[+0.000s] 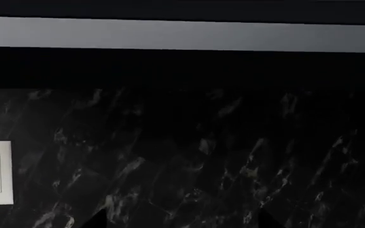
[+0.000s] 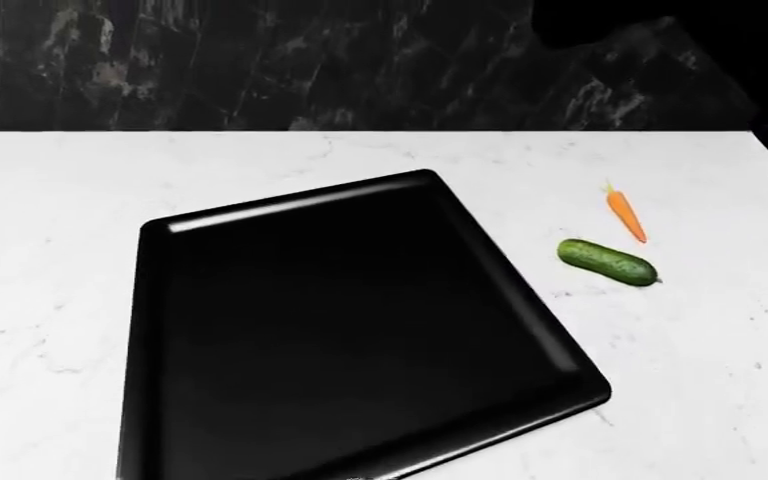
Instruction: Place the two vegetables and bowl onto the tray for setting up a vegetable dip station.
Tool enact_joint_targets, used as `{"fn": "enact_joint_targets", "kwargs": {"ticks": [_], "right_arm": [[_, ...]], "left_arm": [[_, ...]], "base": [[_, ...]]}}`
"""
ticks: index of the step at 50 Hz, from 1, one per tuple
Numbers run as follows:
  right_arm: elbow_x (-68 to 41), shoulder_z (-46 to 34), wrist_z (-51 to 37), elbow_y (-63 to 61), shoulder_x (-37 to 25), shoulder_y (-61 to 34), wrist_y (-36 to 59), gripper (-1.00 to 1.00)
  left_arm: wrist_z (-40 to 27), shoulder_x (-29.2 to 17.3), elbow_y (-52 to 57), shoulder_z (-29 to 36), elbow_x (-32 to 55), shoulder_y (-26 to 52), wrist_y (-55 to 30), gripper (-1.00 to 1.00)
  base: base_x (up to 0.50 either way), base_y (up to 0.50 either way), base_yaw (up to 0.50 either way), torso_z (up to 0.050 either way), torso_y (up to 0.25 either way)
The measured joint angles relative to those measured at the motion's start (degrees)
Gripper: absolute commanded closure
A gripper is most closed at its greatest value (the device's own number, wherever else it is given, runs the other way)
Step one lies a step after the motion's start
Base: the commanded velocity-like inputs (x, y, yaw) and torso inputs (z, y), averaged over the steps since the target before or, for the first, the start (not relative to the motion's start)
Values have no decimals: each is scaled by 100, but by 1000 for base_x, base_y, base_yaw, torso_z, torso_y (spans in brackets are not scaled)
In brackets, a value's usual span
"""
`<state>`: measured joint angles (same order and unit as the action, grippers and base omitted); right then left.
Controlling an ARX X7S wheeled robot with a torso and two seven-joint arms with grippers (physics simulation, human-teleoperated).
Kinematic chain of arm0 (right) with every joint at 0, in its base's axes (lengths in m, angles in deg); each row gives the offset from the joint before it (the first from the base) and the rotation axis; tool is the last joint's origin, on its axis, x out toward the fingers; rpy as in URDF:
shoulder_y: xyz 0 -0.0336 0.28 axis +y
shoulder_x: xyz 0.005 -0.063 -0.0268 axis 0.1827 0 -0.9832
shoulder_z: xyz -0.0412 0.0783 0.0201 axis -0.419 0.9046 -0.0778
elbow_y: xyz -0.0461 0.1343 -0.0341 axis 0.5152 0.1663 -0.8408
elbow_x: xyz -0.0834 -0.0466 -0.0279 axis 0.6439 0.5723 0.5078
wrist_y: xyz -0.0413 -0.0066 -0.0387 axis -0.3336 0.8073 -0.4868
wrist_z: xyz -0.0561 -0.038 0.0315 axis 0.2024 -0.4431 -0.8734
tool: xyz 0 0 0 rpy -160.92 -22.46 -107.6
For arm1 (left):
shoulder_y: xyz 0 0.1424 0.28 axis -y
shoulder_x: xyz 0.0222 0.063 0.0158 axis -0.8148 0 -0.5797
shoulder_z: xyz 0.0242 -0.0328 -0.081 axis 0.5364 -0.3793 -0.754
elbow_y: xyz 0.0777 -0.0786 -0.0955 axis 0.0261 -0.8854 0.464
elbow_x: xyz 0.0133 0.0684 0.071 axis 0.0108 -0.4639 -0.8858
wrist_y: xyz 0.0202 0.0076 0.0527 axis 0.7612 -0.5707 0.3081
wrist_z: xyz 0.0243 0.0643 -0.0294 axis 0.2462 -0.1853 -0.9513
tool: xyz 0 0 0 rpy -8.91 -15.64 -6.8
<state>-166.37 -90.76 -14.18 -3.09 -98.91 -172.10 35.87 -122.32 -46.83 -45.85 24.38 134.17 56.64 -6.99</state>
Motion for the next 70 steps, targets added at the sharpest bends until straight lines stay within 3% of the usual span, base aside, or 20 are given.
{"fn": "enact_joint_targets", "kwargs": {"ticks": [13,40,55,70], "right_arm": [[-195,-105,-135,-1,-60,32,12,-100],[-2719,-331,-1571,-611,-1278,886,-674,-100],[-2994,-323,-1216,-331,-1686,1285,-742,-100],[-3078,-585,-299,839,-2065,979,353,-100]], "left_arm": [[-23,-50,-31,34,40,13,52,-100],[-6,-155,-105,110,2,69,191,-100],[6,-193,-101,163,6,64,253,-100],[10,-214,-107,226,12,64,306,-100]], "base": [[106,0,0,0,0],[0,0,0,0,0],[0,0,0,0,0],[0,0,0,0,0]]}}
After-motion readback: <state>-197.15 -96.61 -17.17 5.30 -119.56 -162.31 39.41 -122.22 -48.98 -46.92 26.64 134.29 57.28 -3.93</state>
